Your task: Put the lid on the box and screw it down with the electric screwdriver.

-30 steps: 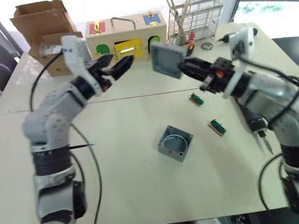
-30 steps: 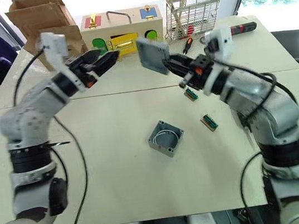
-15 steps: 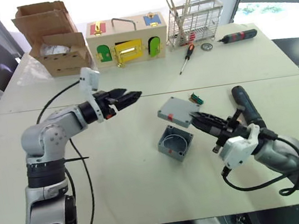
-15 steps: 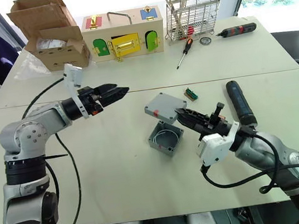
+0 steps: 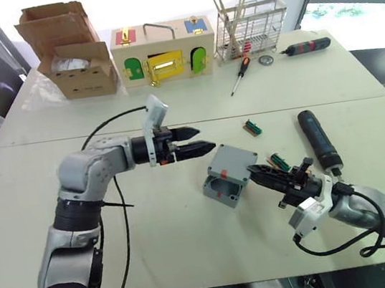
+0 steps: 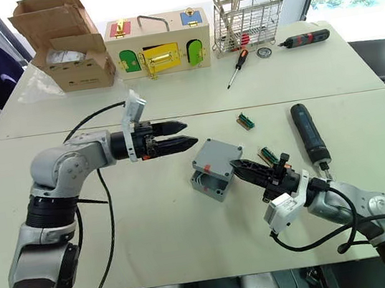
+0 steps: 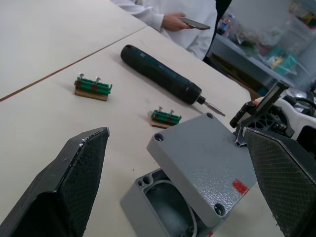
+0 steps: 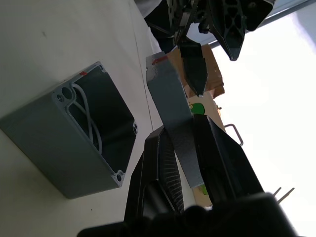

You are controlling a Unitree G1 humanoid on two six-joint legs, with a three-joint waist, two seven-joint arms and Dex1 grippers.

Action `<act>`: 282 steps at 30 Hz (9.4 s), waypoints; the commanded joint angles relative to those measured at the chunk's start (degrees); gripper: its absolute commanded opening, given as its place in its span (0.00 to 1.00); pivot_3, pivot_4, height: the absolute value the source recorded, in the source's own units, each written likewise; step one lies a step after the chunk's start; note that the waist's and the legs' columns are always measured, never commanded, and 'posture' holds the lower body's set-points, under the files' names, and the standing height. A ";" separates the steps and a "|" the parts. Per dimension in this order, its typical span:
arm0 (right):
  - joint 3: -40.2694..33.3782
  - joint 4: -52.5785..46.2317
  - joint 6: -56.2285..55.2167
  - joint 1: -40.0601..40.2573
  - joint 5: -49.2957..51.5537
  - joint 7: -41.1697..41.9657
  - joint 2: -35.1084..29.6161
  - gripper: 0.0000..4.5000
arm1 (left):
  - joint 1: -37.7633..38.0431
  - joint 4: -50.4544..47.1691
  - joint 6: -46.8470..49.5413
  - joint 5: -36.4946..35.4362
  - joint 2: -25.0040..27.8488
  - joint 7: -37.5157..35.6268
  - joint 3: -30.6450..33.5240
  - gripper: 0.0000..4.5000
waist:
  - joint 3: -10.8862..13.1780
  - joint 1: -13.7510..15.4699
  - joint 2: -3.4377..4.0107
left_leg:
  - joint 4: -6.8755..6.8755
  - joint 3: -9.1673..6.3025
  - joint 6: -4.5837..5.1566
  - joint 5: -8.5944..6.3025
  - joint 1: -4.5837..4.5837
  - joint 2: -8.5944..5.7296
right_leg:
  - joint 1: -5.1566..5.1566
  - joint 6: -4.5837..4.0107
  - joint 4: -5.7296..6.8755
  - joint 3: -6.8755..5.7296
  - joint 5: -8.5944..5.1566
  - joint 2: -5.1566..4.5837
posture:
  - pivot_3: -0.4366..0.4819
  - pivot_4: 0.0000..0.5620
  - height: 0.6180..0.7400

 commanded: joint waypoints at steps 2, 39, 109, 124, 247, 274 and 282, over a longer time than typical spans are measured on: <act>1.29 -0.59 -0.08 -0.24 -0.42 -0.54 0.78 0.03 | 0.05 -2.51 -4.85 3.44 -0.86 -1.13 -2.35 0.99 | 0.00 0.02 0.00 | 0.00 0.00 0.00 0.00 0.00 0.00 | 0.01 0.00 0.00 0.01 0.00 0.01 | 0.48 0.27 1.00; 5.71 -2.01 6.00 2.81 -4.91 -2.73 2.56 0.03 | 4.72 -3.93 -13.45 14.03 -3.65 -4.72 -10.39 0.01 | -0.01 0.04 0.02 | 0.02 -0.01 0.01 0.00 0.02 0.02 | 0.03 0.00 0.01 0.07 0.00 0.06 | 0.48 0.27 1.00; 2.48 -1.63 7.58 10.36 -8.38 -13.14 -6.39 0.99 | 13.42 2.21 -19.73 28.02 -2.41 -8.05 -24.71 0.00 | -1.40 1.45 0.05 | -0.12 -0.28 1.16 -0.73 2.07 -0.23 | 2.85 -0.50 -1.23 0.27 -0.46 -0.03 | 0.48 0.27 1.00; 0.83 -0.23 9.87 11.19 7.23 -5.35 -4.52 0.99 | 13.21 -1.25 -20.60 21.10 -6.79 -5.28 -14.76 0.00 | -1.73 1.29 0.43 | -0.13 -0.26 1.20 -0.75 2.03 -0.22 | 2.80 -0.53 -1.29 0.32 -0.47 -0.10 | 0.48 0.27 1.00; -18.64 -15.18 85.04 3.87 75.58 46.45 9.10 0.99 | 13.58 -32.74 4.35 1.75 5.29 10.51 -2.33 0.00 | -0.26 0.07 0.75 | -0.20 -0.44 0.44 -0.30 0.13 -0.25 | 0.79 0.08 -1.09 0.18 0.05 -0.28 | 0.48 0.27 1.00; -16.80 -8.94 79.89 2.98 72.83 45.65 10.44 0.01 | 16.04 -32.31 1.48 3.13 7.46 10.41 -3.83 0.00 | -0.26 0.16 0.75 | -0.09 -0.43 0.65 -0.40 0.10 -0.19 | 0.79 0.09 -1.03 0.15 0.05 -0.14 | 0.48 0.27 1.00; -17.58 -9.89 79.66 3.32 73.08 45.21 10.61 0.01 | 16.33 -32.61 1.59 3.05 7.59 11.10 -3.72 0.00 | -0.26 0.20 0.75 | -0.07 -0.43 0.64 -0.39 0.10 -0.19 | 0.79 0.09 -0.99 0.14 0.05 -0.12 | 0.48 0.27 1.00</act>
